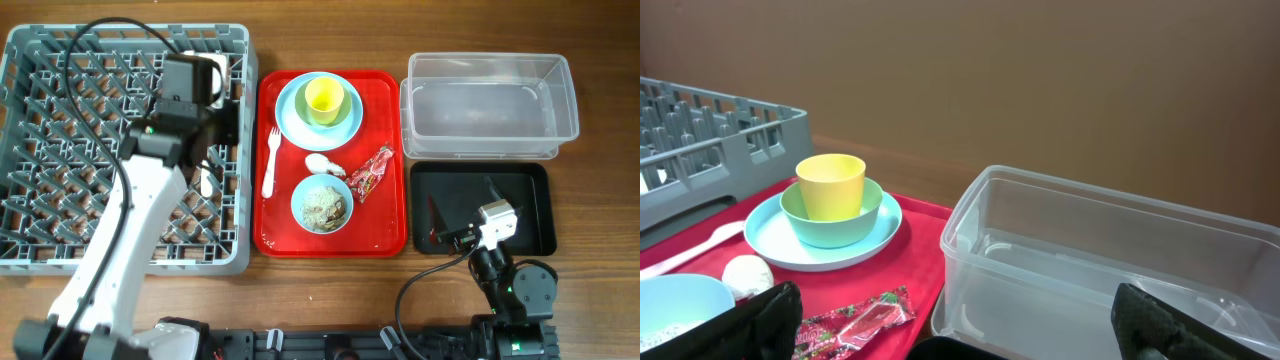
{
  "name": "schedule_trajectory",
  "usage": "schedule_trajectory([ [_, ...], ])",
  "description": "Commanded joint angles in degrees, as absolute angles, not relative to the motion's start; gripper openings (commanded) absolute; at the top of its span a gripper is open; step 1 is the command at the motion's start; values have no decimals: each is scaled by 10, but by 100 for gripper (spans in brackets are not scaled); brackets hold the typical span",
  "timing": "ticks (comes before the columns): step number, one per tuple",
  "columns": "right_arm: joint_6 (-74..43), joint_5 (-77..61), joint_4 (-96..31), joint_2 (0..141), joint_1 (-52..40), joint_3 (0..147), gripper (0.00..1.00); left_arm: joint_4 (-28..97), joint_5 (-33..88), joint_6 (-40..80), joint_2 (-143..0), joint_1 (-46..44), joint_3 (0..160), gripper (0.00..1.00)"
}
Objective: Sort waste into correct bins and load items into the dishwasher rack
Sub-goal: 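Reach the left gripper back to the tray toward the white fork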
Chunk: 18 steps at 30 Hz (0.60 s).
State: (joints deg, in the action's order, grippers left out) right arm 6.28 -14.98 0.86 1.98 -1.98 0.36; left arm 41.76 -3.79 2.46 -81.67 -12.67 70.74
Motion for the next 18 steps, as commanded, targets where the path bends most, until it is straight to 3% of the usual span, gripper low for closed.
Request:
schedule_trajectory([
  [1,60,-151,11,17,-18,4,100,449,20,99,-827,-196,704,9],
  [7,60,-151,11,17,-18,4,100,434,-15,108,-937,-239,671,21],
  [9,60,-151,11,17,-18,4,100,413,-26,115,-978,-239,671,34],
  [14,60,-151,11,17,-18,4,100,372,-36,160,-1031,-239,671,39],
  [18,60,-151,11,17,-18,4,100,351,-105,232,-1041,-239,671,31],
])
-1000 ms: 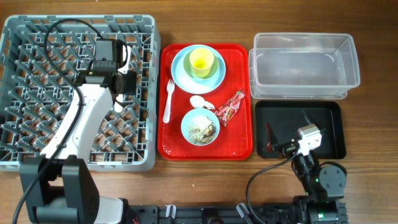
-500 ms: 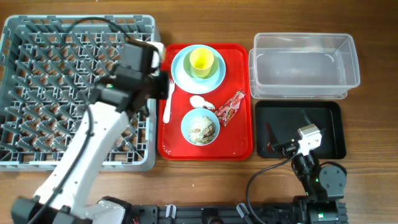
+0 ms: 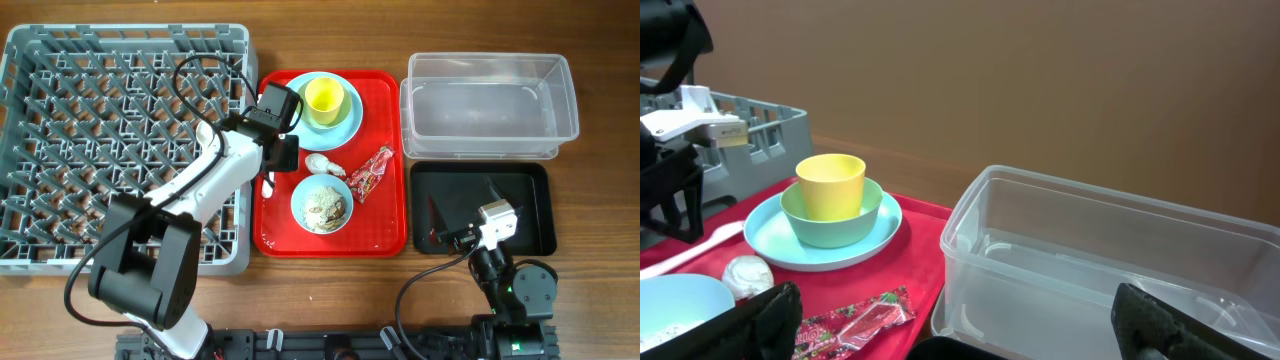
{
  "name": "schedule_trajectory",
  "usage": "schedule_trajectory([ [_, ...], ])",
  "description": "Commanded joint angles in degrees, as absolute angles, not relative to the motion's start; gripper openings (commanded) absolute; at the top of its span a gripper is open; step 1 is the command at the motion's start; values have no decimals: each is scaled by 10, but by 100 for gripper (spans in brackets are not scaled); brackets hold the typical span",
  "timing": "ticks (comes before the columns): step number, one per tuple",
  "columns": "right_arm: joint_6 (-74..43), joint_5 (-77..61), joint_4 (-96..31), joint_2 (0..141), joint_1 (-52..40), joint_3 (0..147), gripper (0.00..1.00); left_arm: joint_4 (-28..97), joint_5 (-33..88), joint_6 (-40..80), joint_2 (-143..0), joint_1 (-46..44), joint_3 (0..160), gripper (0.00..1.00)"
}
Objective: Sort waste into correct bins and load items into the dishwasher rack
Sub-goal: 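Reach the left gripper back to the tray toward the white fork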
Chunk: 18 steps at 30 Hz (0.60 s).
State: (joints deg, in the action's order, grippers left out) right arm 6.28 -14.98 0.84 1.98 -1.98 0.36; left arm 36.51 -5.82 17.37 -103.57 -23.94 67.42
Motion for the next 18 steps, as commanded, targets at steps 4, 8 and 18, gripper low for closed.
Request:
schedule_trajectory([
  [4,60,-151,11,17,-18,4,100,321,-106,236,-1042,-239,670,38],
  [8,60,-151,11,17,-18,4,100,271,-106,236,-1042,-239,652,33],
  [18,60,-151,11,17,-18,4,100,225,-127,227,-1060,-239,637,28],
])
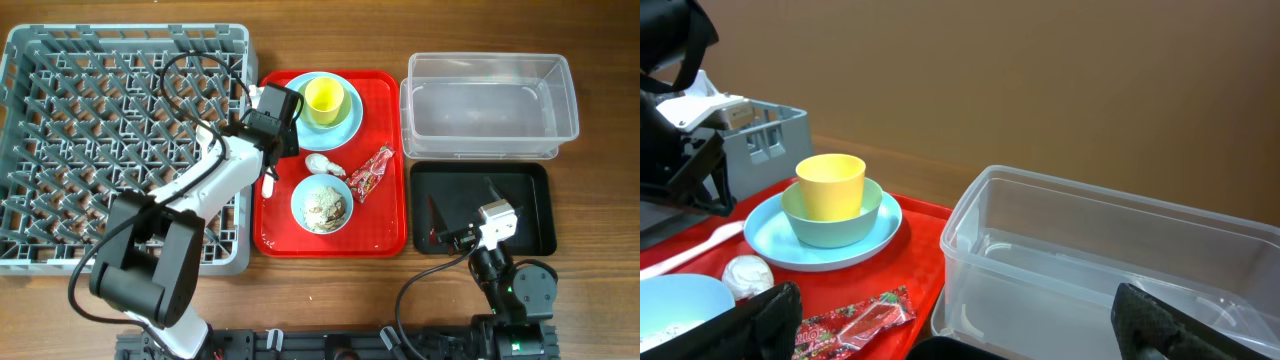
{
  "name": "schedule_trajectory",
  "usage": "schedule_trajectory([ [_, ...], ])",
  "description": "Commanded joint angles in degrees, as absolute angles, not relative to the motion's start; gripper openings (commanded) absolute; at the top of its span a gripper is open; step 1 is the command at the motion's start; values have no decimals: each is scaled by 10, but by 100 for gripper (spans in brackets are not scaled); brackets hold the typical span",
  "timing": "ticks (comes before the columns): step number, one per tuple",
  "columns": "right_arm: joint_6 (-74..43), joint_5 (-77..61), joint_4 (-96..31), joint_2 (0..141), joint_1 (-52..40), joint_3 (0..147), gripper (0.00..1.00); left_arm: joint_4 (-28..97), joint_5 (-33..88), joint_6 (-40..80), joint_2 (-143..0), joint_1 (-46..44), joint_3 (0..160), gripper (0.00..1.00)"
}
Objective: Sort waste into correct bins and load items into the dishwasher rack
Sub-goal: 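Reach the left gripper back to the tray toward the white fork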
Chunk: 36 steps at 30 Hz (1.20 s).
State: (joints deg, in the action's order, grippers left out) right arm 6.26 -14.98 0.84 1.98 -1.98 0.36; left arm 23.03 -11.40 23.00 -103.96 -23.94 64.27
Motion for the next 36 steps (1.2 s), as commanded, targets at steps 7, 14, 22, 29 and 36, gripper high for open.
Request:
schedule_trajectory([
  [7,60,-151,11,17,-18,4,100,181,-136,197,-1110,-239,637,34],
  [14,60,-151,11,17,-18,4,100,172,-136,194,-1131,-239,637,27],
  [22,60,-151,11,17,-18,4,100,204,-136,182,-1044,-239,637,4],
  [29,60,-151,11,17,-18,4,100,254,-198,182,-921,-239,637,4],
  [36,60,-151,11,17,-18,4,100,340,-43,179,-895,-239,637,29],
])
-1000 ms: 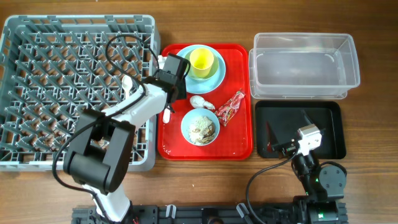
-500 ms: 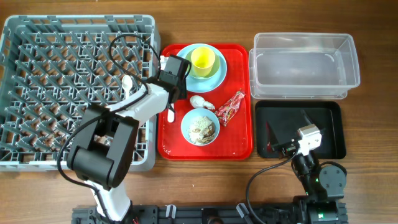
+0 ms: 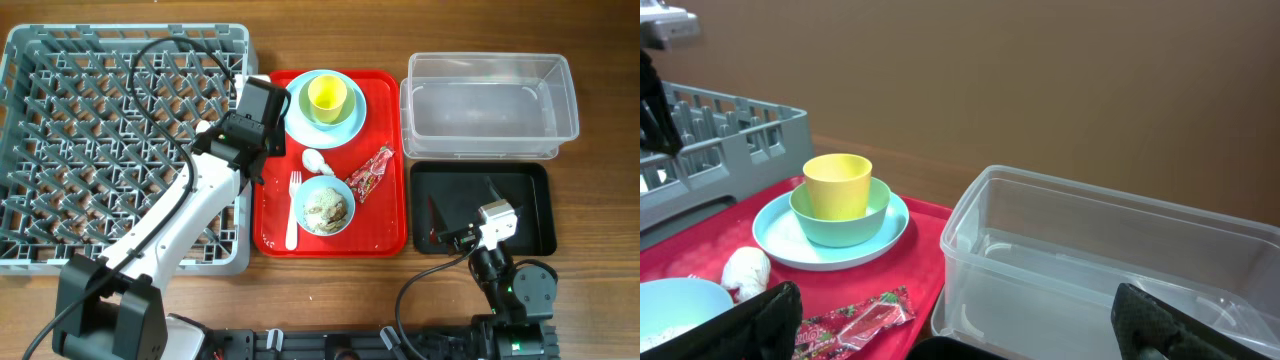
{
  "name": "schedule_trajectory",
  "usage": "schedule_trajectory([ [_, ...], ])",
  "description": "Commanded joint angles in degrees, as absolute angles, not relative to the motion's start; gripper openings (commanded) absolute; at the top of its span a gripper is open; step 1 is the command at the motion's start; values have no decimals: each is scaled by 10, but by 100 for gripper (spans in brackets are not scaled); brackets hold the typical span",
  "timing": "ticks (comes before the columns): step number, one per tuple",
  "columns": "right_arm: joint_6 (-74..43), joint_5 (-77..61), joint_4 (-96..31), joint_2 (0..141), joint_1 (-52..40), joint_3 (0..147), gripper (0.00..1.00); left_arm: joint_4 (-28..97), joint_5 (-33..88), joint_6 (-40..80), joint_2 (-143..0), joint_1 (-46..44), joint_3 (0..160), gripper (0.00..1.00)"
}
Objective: Sort waste into correct bins and load items into the dishwasher rack
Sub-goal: 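Reach the left gripper back to the tray toward the white fork, then grasp the white fork with the left gripper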
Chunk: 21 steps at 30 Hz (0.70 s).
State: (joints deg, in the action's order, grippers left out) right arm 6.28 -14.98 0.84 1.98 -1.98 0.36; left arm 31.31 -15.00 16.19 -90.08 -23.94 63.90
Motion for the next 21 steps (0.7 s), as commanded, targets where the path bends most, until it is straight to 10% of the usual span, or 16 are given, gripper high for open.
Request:
schedule_trajectory([
  [1,60,-151,11,17,-18,4,100,362,-11,213,-901,-243,637,30],
  [6,60,-151,11,17,-18,4,100,463,-7,260,-945,-295,637,7],
  [21,60,-151,11,17,-18,4,100,452,66,287,-1027,-380,637,9],
])
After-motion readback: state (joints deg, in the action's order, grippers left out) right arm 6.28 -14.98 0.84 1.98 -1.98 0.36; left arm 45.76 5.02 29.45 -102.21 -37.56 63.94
